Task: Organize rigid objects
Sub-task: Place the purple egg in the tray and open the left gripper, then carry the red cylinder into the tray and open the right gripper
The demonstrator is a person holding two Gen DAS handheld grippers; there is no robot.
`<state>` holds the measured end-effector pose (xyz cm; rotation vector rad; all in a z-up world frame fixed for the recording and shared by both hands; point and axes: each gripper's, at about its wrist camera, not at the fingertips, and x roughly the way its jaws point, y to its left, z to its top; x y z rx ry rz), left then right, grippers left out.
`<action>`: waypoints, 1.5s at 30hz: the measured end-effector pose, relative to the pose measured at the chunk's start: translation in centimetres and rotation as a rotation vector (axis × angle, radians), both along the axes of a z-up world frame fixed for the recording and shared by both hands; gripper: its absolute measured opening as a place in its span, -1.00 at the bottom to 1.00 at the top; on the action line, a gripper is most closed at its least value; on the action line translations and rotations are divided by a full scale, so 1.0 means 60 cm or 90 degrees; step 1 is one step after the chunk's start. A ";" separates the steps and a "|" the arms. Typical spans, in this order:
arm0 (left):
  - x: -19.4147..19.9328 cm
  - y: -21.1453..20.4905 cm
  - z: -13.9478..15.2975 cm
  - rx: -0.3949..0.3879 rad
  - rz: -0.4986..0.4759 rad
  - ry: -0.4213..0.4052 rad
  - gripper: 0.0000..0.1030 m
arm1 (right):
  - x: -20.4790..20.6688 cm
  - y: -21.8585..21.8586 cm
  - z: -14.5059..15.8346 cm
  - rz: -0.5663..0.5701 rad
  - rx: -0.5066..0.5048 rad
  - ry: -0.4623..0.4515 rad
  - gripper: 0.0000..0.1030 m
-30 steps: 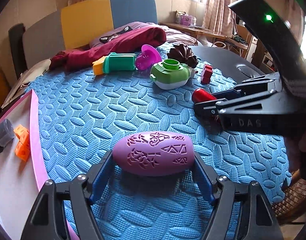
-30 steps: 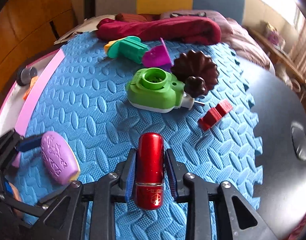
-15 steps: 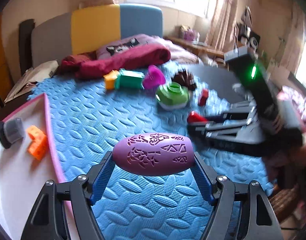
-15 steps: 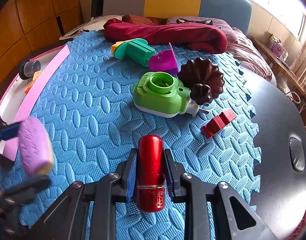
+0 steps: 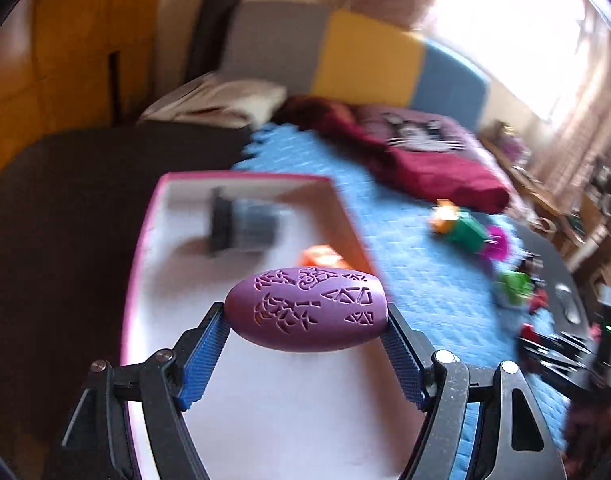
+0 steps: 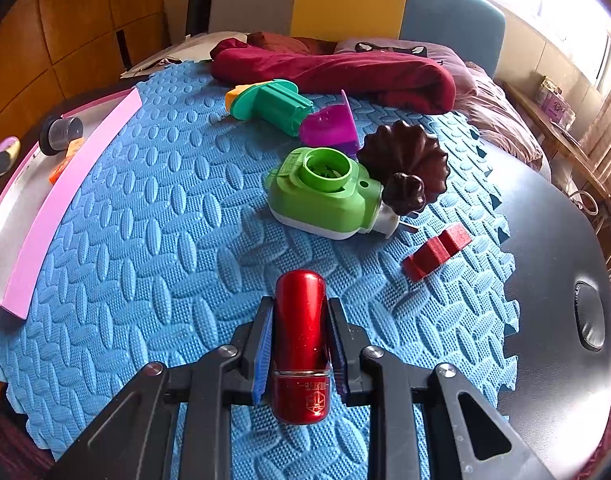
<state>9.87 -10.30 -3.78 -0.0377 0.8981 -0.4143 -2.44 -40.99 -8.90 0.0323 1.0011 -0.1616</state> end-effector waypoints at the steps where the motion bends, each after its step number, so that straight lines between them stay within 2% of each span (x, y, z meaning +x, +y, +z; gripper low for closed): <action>1: 0.011 0.004 -0.009 0.009 0.007 0.003 0.47 | 0.000 0.000 0.000 0.000 0.000 0.000 -0.52; 10: 0.072 -0.016 -0.054 0.038 0.004 0.032 0.48 | 0.001 -0.003 0.000 -0.002 0.007 0.000 -0.52; 12: 0.092 -0.023 -0.068 0.048 0.004 0.068 0.48 | 0.001 -0.003 0.000 -0.002 0.006 0.000 -0.52; 14: 0.096 -0.021 -0.067 0.035 0.012 0.066 0.48 | 0.001 -0.003 0.000 -0.001 0.005 0.000 -0.52; 22: 0.053 -0.001 -0.035 0.065 0.034 0.009 0.51 | 0.001 0.001 -0.001 0.000 -0.003 0.000 -0.52; 31: -0.024 0.025 -0.016 0.085 0.055 -0.009 0.49 | -0.001 0.005 -0.001 0.006 -0.020 -0.001 -0.52; 34: -0.051 0.021 -0.011 0.107 0.058 -0.027 0.50 | 0.000 0.006 -0.001 0.007 -0.024 -0.001 -0.52; 40: -0.080 0.014 0.000 0.115 0.049 -0.043 0.50 | -0.001 0.010 -0.001 0.010 -0.037 -0.002 -0.52; 45: -0.094 0.017 0.012 0.103 0.046 -0.051 0.50 | -0.001 0.010 -0.001 0.010 -0.037 -0.002 -0.52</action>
